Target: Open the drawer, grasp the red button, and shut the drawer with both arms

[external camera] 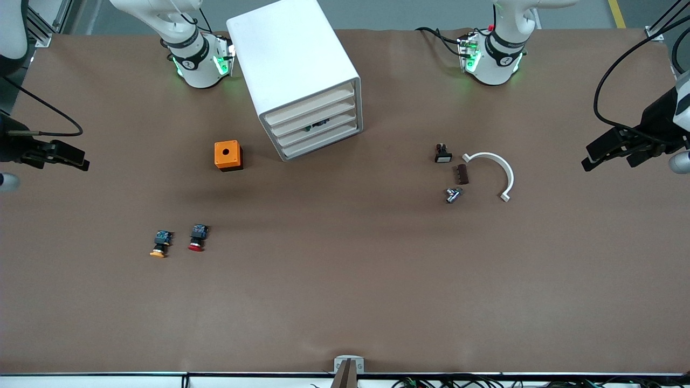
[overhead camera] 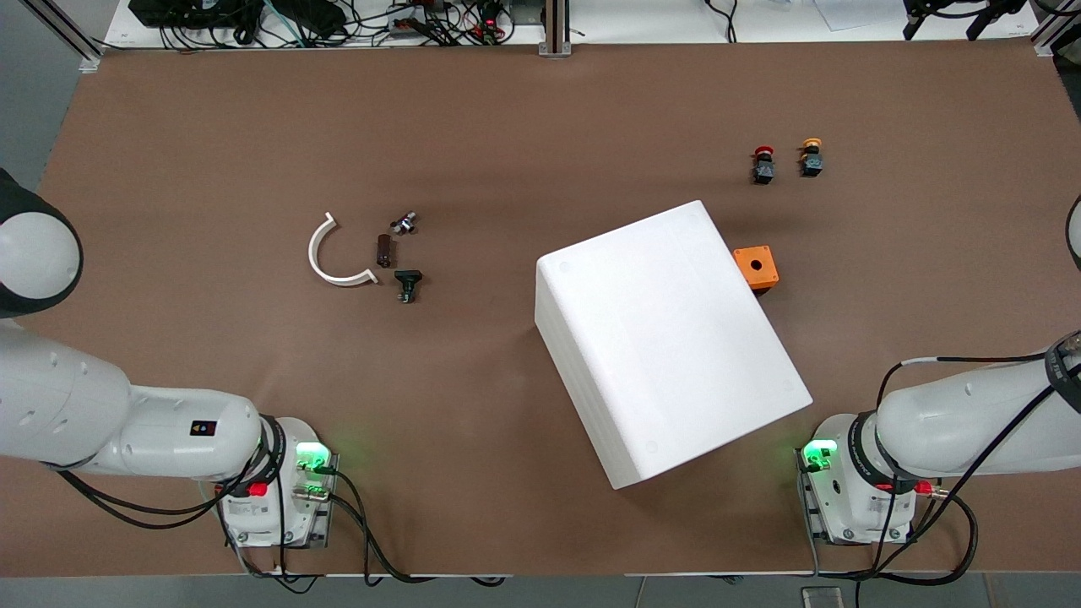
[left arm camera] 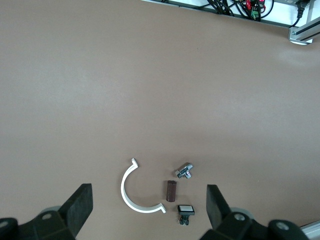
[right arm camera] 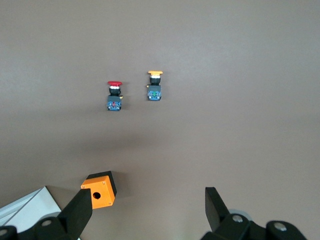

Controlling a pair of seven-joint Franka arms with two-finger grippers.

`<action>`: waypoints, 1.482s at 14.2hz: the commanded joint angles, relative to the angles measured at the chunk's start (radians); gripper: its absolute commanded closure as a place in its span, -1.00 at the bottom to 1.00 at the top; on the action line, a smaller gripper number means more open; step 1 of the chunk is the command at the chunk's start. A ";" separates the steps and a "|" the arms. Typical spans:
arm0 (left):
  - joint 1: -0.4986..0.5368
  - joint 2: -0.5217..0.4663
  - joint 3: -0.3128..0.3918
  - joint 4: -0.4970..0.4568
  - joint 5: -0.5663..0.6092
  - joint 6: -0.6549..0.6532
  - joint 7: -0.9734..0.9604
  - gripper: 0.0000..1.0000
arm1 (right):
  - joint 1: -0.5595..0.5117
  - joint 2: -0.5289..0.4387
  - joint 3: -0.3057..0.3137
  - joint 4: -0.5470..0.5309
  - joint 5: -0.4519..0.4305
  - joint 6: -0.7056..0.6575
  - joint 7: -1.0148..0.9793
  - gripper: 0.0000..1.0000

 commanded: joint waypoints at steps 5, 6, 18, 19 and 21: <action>-0.002 0.004 -0.005 0.017 0.025 -0.018 0.003 -0.99 | -0.007 0.014 0.007 0.050 -0.010 -0.016 0.000 -1.00; -0.002 0.004 -0.005 0.015 0.025 -0.018 0.003 -0.99 | -0.008 0.013 0.006 0.061 -0.008 -0.016 -0.002 -1.00; 0.000 -0.001 -0.033 0.019 0.091 -0.145 0.019 -0.99 | -0.058 -0.004 0.006 0.044 0.084 -0.057 -0.006 -1.00; 0.000 -0.001 -0.033 0.019 0.090 -0.157 0.051 -0.99 | -0.053 -0.013 0.007 0.044 0.072 -0.054 -0.008 -1.00; 0.003 -0.002 -0.033 0.019 0.088 -0.159 0.070 -0.99 | -0.022 -0.022 0.016 0.044 0.001 -0.054 -0.009 -1.00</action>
